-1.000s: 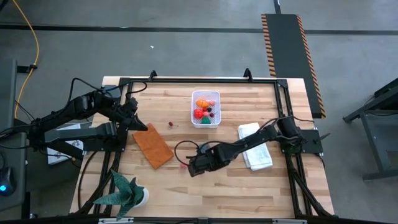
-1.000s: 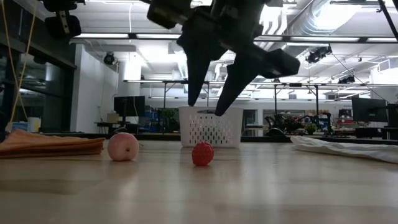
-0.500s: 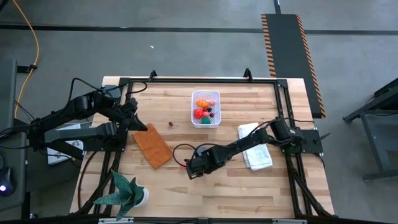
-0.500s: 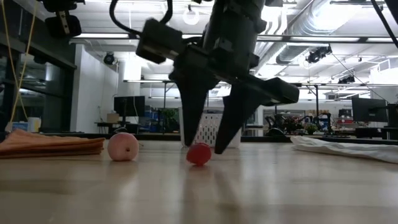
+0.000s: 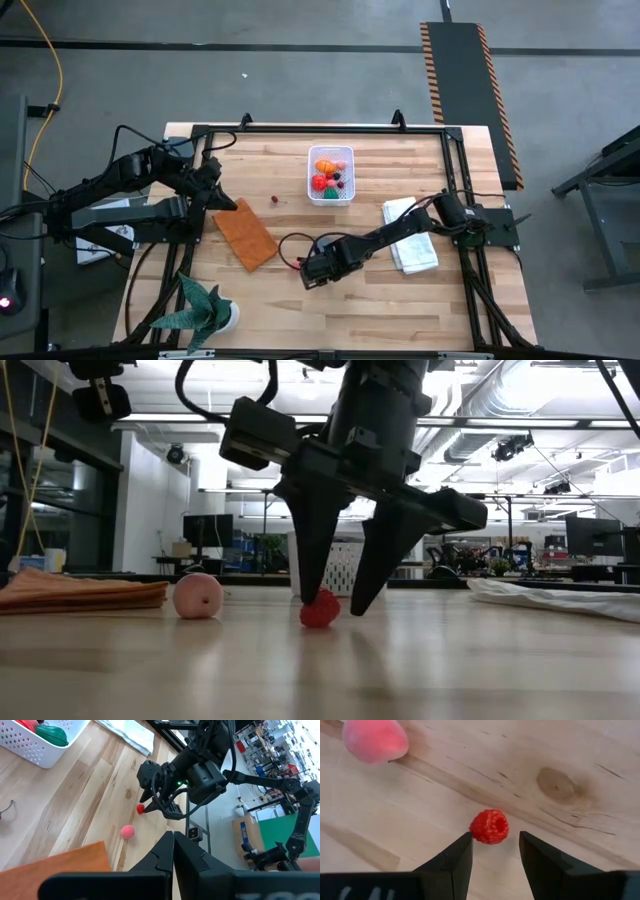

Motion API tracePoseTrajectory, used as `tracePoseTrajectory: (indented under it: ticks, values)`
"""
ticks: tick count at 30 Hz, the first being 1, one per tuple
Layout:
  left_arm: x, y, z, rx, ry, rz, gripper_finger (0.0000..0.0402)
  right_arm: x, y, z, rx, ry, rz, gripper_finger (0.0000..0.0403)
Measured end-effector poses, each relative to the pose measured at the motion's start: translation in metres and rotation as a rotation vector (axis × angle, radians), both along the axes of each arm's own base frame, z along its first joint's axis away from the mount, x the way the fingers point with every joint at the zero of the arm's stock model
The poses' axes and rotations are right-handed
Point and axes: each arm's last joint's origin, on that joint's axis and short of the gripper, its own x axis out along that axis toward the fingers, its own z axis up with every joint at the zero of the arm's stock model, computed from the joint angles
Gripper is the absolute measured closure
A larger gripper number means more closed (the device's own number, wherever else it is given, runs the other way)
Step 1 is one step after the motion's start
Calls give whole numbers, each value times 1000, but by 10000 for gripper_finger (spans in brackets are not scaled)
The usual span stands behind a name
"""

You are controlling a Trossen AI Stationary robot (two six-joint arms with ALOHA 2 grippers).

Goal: Pick and placing Produce into tupperware
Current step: Put the red raspberry into the white bin

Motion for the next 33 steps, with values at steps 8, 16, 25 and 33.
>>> tracePoseTrajectory:
  ticks: [8,16,25,33]
  values:
    - [0,0,0,-1,1,0,401,-2,-9,-1,-29,39,-16,252]
    - [0,0,0,-3,5,0,401,2,-13,-1,-38,11,-9,252]
    - [-1,0,-1,-8,15,0,401,3,-23,-1,-50,23,-13,252]
    - [-1,0,-2,-10,17,0,401,3,-24,-1,-34,31,-4,269]
